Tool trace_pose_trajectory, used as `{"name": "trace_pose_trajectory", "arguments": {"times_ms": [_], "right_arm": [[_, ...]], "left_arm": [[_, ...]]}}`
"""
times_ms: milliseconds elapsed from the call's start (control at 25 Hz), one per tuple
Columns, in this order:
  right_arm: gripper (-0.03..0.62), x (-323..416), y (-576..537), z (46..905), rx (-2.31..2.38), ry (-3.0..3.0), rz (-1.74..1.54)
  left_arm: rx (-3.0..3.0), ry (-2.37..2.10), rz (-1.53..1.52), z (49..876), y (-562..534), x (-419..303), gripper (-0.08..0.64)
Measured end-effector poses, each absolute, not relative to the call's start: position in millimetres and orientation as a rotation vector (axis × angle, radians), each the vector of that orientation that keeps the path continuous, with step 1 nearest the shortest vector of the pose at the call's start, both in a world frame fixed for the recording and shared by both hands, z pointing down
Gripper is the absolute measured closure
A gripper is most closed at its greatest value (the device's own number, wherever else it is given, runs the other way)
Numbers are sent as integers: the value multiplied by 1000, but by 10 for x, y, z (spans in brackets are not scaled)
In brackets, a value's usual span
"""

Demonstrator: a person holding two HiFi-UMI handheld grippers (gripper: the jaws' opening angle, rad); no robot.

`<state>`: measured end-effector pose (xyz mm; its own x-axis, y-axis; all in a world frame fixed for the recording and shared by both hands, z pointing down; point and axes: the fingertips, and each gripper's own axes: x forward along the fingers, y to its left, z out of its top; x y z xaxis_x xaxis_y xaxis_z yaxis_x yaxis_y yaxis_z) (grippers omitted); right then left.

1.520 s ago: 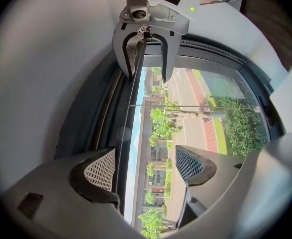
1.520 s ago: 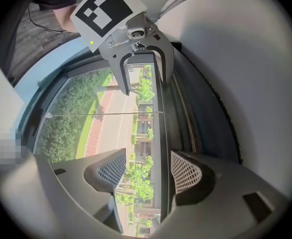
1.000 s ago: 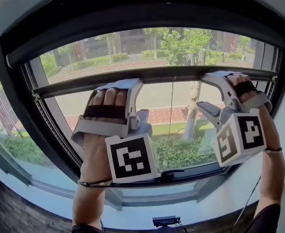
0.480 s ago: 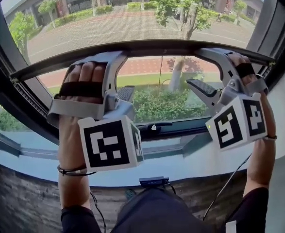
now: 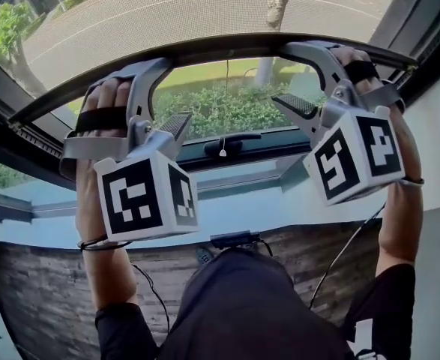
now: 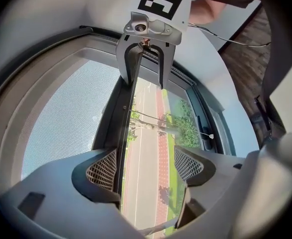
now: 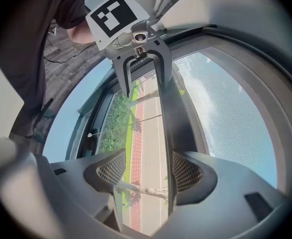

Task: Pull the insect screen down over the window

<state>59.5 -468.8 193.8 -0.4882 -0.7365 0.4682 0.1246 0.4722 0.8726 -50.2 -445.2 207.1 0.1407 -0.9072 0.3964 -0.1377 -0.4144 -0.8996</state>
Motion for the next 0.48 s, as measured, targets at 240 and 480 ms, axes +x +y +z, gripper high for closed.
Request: {"name": "trace_pose_trajectory", "arguments": {"times_ms": [240,480], "right_arm": [[308,607,-4658,2576,481,-1804,-1099],[308,630,-4611,2864,393,-1790,-1037]], "left_arm": [[-1725,1009,-1395,2701,-4433,-490,178],[-1724,973,-1522,2995,-4396,-496,190]]}}
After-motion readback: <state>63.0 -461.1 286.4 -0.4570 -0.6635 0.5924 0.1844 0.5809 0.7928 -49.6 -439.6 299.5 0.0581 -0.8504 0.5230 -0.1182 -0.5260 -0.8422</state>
